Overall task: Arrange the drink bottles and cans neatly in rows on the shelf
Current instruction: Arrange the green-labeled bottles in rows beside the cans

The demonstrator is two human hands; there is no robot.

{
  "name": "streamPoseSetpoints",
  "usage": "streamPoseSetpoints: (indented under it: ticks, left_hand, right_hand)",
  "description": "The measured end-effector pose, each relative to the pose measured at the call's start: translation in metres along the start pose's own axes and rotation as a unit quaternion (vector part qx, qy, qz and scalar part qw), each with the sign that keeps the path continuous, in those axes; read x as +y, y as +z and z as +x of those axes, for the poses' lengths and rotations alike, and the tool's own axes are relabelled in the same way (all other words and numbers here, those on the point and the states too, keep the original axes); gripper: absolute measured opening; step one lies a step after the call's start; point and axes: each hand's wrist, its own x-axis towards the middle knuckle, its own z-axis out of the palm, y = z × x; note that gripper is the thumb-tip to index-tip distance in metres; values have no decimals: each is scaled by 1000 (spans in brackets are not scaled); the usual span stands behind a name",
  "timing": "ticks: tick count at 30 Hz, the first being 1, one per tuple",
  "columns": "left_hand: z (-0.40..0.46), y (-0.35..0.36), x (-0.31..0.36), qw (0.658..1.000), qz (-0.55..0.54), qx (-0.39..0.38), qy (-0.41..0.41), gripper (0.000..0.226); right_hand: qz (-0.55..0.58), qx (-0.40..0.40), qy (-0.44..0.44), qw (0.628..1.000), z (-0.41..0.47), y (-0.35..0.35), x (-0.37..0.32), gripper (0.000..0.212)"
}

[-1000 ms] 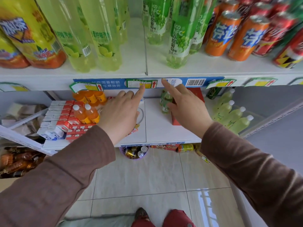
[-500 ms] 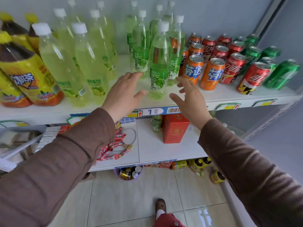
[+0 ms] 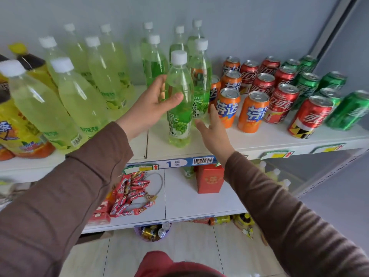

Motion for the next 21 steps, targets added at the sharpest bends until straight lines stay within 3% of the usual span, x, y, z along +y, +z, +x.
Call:
streamPoseSetpoints:
  ticks: [6,10,15,21]
  left_hand:
    - [5,-4,-5,996,-85,29,-13,58]
    - [10,-11,-10,993,-98,57,-18,68]
    - [19,-21,-16,994,-90,59,-19,58]
    - [29,-34,-21,995,-75,51,-34,97]
  right_hand:
    - [70,9,-2,998,15,16,1,77]
    - [98,28,7,995,33,31,19,85]
    - [111,44,25,993,38,34,9,86]
    - [67,32,16,997,42,32,8,87]
